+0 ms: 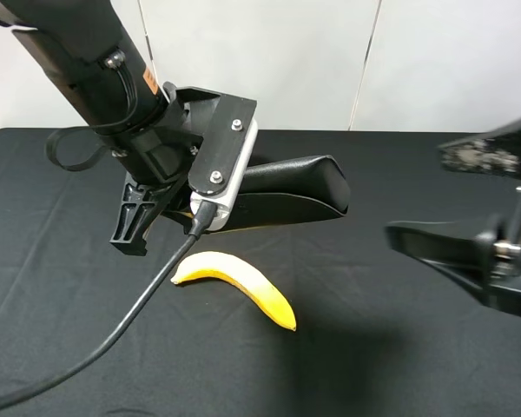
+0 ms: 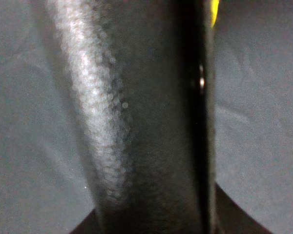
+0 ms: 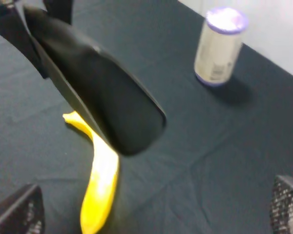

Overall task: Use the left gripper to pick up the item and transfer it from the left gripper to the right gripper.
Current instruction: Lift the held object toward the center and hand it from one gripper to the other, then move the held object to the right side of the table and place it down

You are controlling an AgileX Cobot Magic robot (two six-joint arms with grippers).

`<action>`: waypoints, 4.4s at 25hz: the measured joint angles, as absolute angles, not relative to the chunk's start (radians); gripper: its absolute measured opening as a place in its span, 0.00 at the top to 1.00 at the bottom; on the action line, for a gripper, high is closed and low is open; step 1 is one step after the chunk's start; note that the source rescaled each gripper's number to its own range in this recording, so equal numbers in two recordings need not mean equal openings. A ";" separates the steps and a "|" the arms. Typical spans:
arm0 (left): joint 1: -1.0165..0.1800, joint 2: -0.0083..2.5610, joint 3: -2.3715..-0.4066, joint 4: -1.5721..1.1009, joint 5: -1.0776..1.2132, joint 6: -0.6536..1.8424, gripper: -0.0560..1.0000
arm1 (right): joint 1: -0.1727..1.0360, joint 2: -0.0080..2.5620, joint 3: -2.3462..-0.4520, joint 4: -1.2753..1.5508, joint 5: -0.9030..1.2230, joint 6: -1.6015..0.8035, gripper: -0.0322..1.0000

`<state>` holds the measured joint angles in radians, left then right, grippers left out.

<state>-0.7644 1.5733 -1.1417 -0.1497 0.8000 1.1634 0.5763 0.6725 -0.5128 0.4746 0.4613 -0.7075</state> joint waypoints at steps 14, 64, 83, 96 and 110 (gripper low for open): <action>-0.764 1.573 -1.142 -0.150 0.761 1.195 0.94 | 0.810 0.937 -0.534 0.482 0.170 -0.755 0.00; -0.764 1.575 -1.143 -0.169 0.587 1.455 0.86 | 0.818 1.116 -0.626 0.477 0.142 -0.875 0.88; -0.764 1.575 -1.144 -0.195 0.600 1.452 0.05 | 0.818 1.116 -0.626 0.484 0.119 -0.865 0.95; -0.764 1.507 -1.144 -0.196 0.530 1.445 0.05 | 0.818 1.116 -0.626 0.484 0.119 -0.864 0.96; -0.764 1.340 -1.144 -0.078 0.544 1.155 0.05 | 0.818 1.116 -0.626 0.484 0.119 -0.863 0.96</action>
